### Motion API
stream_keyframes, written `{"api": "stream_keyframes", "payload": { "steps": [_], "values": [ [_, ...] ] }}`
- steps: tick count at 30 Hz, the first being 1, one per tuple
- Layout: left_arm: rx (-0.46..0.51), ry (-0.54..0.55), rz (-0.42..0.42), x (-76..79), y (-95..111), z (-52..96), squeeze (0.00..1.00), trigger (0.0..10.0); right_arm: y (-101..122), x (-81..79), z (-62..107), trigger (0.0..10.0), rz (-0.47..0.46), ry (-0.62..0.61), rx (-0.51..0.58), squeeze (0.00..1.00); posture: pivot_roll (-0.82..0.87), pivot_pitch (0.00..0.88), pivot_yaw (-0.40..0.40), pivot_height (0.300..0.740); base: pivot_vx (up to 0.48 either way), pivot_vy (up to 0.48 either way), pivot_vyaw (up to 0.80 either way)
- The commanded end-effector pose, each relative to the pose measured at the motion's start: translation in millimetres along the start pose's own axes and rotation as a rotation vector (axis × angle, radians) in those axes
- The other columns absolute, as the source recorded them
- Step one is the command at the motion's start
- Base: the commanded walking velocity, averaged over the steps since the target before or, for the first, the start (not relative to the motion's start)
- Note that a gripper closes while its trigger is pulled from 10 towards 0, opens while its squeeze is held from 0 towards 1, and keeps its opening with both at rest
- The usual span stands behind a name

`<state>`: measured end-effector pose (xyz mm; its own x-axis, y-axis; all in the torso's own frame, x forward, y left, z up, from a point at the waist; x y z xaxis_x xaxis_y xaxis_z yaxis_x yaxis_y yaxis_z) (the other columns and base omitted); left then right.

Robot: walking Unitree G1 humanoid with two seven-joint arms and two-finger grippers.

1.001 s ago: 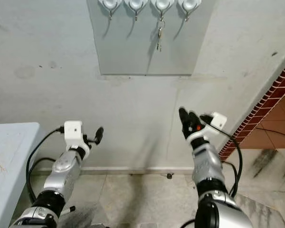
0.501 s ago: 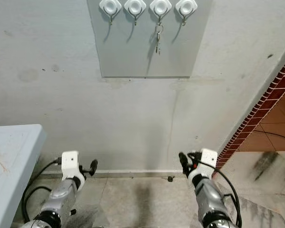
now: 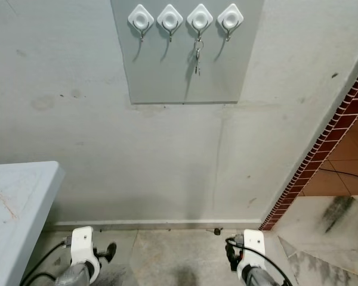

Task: Hang keys on a hook

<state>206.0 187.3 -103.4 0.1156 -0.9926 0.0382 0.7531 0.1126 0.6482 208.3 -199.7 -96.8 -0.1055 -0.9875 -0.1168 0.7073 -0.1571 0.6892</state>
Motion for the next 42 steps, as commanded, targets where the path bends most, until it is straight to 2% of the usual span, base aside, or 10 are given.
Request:
{"api": "stream_keyframes", "payload": {
  "steps": [1, 5, 9, 24, 42],
  "values": [
    [-0.025, 0.003, -0.005, -0.3, -7, 1.2, 0.00, 10.0, -16, 1.9, 4.0, 10.0, 0.024, -0.016, -0.061, 0.00, -0.03, 0.000, 0.025, 0.740, 0.000, 0.000, 0.00],
    [-0.022, -0.028, -0.017, 5.9, -9, 1.8, 0.00, 10.0, -30, 9.4, 9.4, 10.0, 0.060, -0.043, -0.108, 0.00, -0.02, 0.000, 0.021, 0.740, 0.000, 0.000, 0.00],
    [-0.030, -0.054, -0.044, 12.3, -13, 2.5, 0.00, 10.0, -39, 14.3, 13.2, 10.0, 0.042, -0.062, -0.140, 0.00, -0.02, 0.000, 0.020, 0.740, 0.000, 0.000, 0.00],
    [-0.049, -0.060, -0.061, 11.0, -22, 5.0, 0.00, 10.0, -40, 10.5, 12.2, 10.0, 0.052, -0.056, -0.146, 0.00, -0.03, 0.000, 0.030, 0.740, 0.000, 0.000, 0.00],
    [-0.023, -0.057, -0.068, 7.5, -8, 1.5, 0.00, 10.0, -43, 7.5, 12.4, 10.0, 0.045, -0.059, -0.157, 0.00, -0.04, 0.000, 0.039, 0.740, 0.000, 0.000, 0.00]
  ]
}}
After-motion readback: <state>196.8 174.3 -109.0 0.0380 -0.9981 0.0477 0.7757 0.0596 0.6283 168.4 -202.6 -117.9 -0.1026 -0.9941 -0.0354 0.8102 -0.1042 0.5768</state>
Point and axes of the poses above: a point about 5 cm out from each wrist's last joint towards the gripper, its own z axis pointing back from the gripper into the wrist, its own y axis along the axis of the wrist's last joint, x = y × z, the point moved 3 cm from there along -z, pointing out of the wrist towards the gripper, and after that the axes turned 3 degrees about -z, right-handed, at the moved point
